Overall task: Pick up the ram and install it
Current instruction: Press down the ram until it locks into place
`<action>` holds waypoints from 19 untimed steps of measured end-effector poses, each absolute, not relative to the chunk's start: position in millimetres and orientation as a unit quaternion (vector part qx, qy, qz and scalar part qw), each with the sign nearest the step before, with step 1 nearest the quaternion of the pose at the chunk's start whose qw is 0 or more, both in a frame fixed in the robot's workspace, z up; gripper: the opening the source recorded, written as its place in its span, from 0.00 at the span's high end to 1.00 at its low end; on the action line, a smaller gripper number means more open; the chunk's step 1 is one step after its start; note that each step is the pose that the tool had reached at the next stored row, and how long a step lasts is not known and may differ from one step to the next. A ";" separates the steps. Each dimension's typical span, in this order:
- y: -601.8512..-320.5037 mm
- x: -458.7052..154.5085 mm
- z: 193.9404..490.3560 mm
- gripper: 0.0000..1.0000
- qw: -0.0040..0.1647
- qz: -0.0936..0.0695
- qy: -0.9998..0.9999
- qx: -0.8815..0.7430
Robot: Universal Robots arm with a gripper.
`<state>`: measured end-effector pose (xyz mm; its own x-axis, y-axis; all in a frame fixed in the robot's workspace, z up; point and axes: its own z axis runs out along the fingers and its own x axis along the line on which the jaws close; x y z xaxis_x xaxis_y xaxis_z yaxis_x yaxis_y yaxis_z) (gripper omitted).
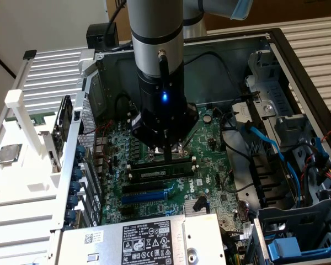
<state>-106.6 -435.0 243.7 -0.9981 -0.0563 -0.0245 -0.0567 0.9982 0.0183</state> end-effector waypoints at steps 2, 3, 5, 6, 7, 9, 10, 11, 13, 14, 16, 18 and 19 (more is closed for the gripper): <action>-435.0 -106.7 243.7 0.90 0.012 0.009 1.000 -0.016; -435.0 -106.6 243.7 0.90 0.012 0.009 1.000 -0.010; -435.0 -106.7 243.7 0.90 0.012 0.009 1.000 -0.003; -435.0 -106.6 243.7 0.90 0.012 0.009 1.000 -0.002; -435.0 -106.6 243.7 0.90 0.012 0.009 1.000 -0.002; -435.0 -106.6 243.7 0.90 0.012 0.009 1.000 -0.002; -435.0 -106.6 243.7 0.90 0.012 0.009 1.000 -0.002; -435.0 -106.6 243.7 0.90 0.012 0.009 1.000 -0.002; -435.0 -106.6 243.7 0.90 0.012 0.009 1.000 -0.002; -435.0 -106.6 243.7 0.90 0.012 0.009 1.000 -0.002; -435.0 -106.6 243.7 0.90 0.012 0.009 1.000 0.006; -435.0 -106.7 243.7 0.90 0.012 0.009 1.000 0.018; -435.0 -106.7 243.7 0.90 0.012 0.009 1.000 0.022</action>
<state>-106.7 -435.0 243.7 -0.9987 0.0451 -0.0245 0.0446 0.9988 0.0183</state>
